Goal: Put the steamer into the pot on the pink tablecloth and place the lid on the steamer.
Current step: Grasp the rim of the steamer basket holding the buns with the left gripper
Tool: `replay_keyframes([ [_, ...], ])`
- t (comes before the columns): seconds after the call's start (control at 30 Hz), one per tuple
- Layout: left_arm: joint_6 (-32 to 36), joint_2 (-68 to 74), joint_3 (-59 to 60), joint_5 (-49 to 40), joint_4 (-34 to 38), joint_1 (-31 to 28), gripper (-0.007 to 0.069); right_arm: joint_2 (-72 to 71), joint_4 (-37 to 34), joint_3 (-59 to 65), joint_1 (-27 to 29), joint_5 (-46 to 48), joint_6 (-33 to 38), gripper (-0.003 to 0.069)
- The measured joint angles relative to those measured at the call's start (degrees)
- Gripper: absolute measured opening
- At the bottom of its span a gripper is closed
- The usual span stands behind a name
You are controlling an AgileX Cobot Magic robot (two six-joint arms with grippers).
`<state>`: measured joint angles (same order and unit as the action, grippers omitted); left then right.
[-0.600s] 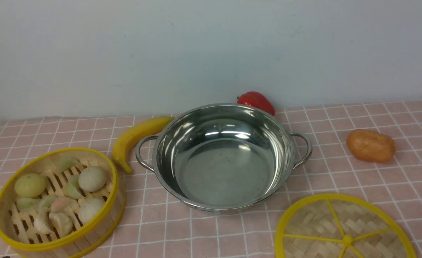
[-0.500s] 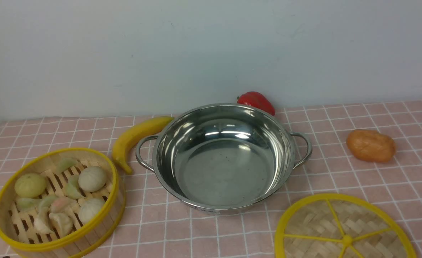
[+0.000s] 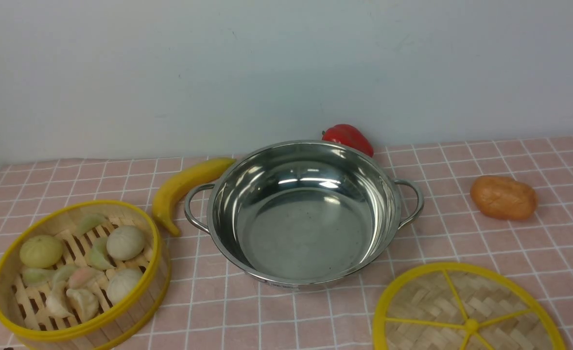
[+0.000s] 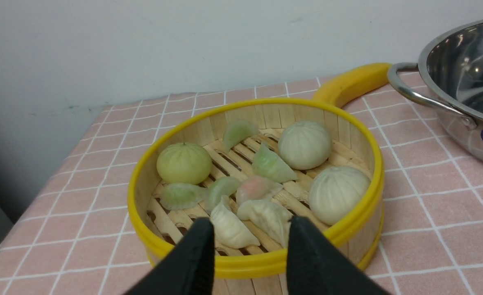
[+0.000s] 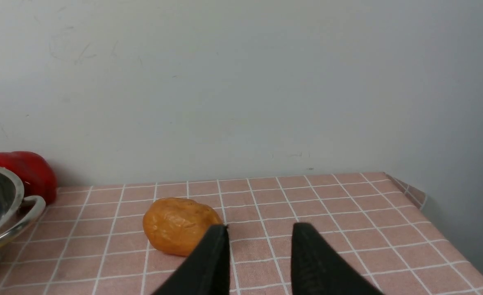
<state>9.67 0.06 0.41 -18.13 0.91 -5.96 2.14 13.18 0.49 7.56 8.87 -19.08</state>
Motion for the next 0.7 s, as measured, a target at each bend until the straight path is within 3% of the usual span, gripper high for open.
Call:
replay_keyframes([
  [0.27, -0.59, -0.08, 0.0, 0.43, 3.02, 0.0, 0.0243, 0.0, -0.48, 0.0, 0.0, -0.2, -0.33, 0.024],
  [0.37, -4.52, -0.08, 0.0, 2.21, 13.89, 0.0, 0.0243, 0.0, -5.67, 0.0, 0.0, -2.1, -4.12, 0.024],
  [0.53, -12.75, -0.08, 0.0, 3.19, 40.55, 0.0, 0.0243, 0.0, -25.19, 0.0, 0.0, -8.87, -18.52, 0.024],
  [0.7, -13.17, -0.08, 0.0, 3.63, 53.35, 0.0, 0.0243, 0.0, -37.36, 0.0, 0.0, -12.29, -26.3, 0.024],
])
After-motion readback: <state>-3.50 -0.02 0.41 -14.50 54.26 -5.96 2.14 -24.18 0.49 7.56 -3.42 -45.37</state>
